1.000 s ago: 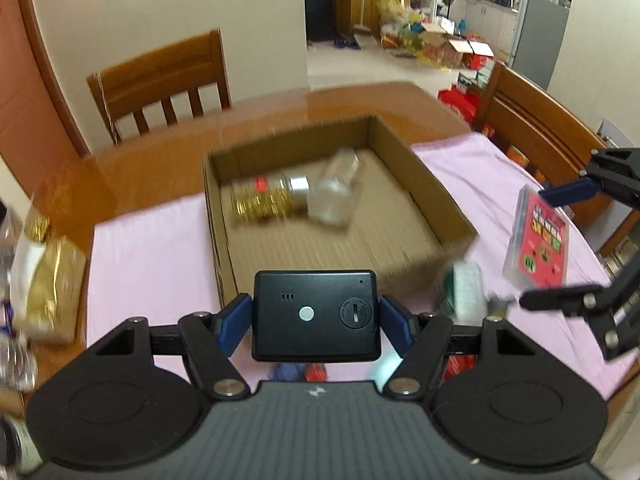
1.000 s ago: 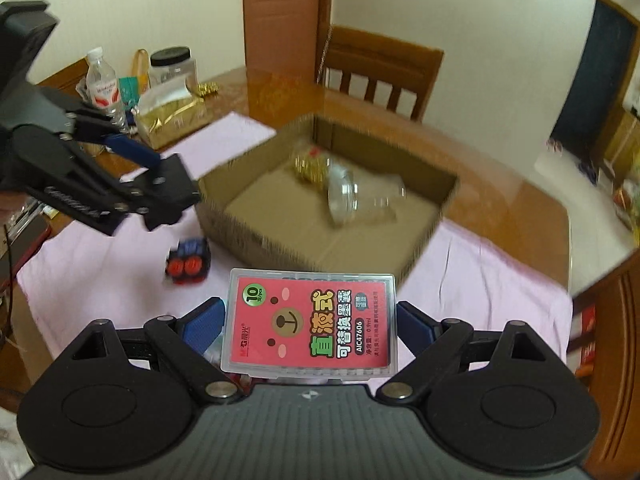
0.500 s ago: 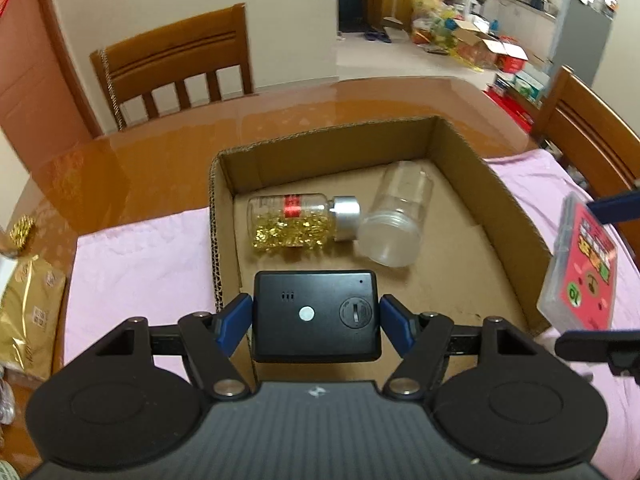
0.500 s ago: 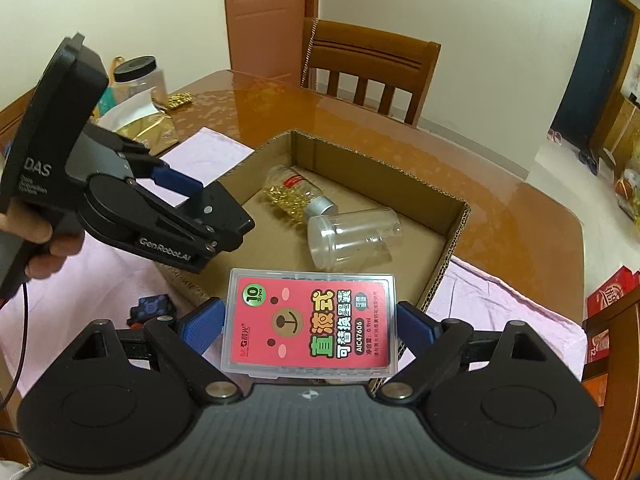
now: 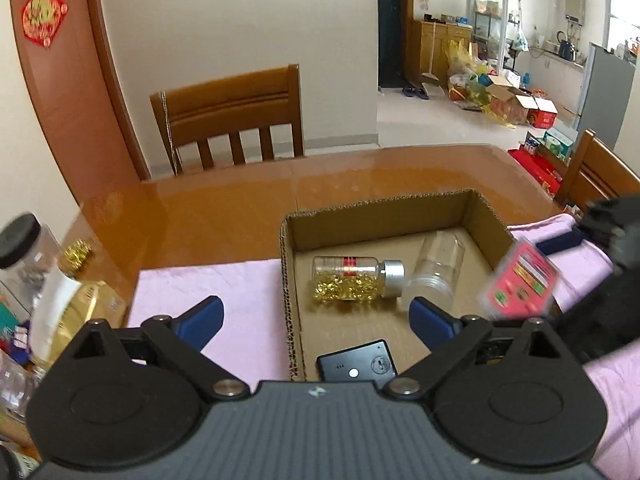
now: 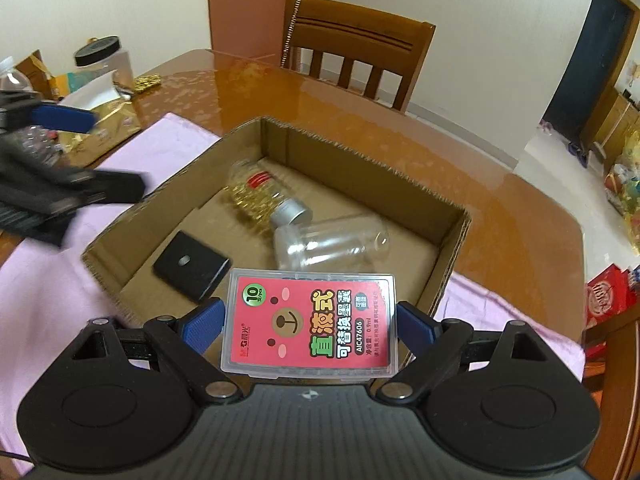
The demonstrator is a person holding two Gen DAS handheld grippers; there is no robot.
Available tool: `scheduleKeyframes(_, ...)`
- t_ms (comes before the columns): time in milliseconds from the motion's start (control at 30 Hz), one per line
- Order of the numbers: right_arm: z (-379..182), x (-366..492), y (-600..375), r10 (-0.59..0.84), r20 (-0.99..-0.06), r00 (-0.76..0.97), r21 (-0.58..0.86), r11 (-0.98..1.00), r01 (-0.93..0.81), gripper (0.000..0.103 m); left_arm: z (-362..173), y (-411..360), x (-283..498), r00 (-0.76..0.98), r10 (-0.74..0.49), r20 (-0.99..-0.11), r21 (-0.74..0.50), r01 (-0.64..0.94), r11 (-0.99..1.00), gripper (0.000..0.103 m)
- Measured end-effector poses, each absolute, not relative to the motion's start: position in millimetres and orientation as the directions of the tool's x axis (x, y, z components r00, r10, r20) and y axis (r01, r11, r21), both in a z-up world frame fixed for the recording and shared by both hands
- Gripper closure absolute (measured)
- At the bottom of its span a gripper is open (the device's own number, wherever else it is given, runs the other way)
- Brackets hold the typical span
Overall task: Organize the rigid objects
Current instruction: 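Carry both into the cardboard box and open both grippers to drop them, then grasp the blue toy train with the left gripper while the right gripper approaches the grey toy cat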
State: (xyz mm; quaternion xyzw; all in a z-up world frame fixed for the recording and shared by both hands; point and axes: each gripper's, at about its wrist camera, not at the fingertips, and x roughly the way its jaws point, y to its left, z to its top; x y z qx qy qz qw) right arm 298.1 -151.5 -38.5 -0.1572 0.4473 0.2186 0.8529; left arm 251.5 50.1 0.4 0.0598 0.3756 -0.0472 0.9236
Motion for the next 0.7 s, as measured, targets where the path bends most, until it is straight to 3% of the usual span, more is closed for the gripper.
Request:
scheduleKeyframes(100,-39,311,-148,0.215,-0.821,0.529,-0.086,0.869,-0.487,0.000,7,53,244,0.720,-0.047,-0.693,0.072,0.134,0.988,0.003)
scheduleKeyframes(700,-31,248,-176,0.189,-0.793,0.579,-0.061,0.921,-0.385,0.000,-18,53,188,0.685,-0.035,-0.728,0.033,0.086,0.996,0.002)
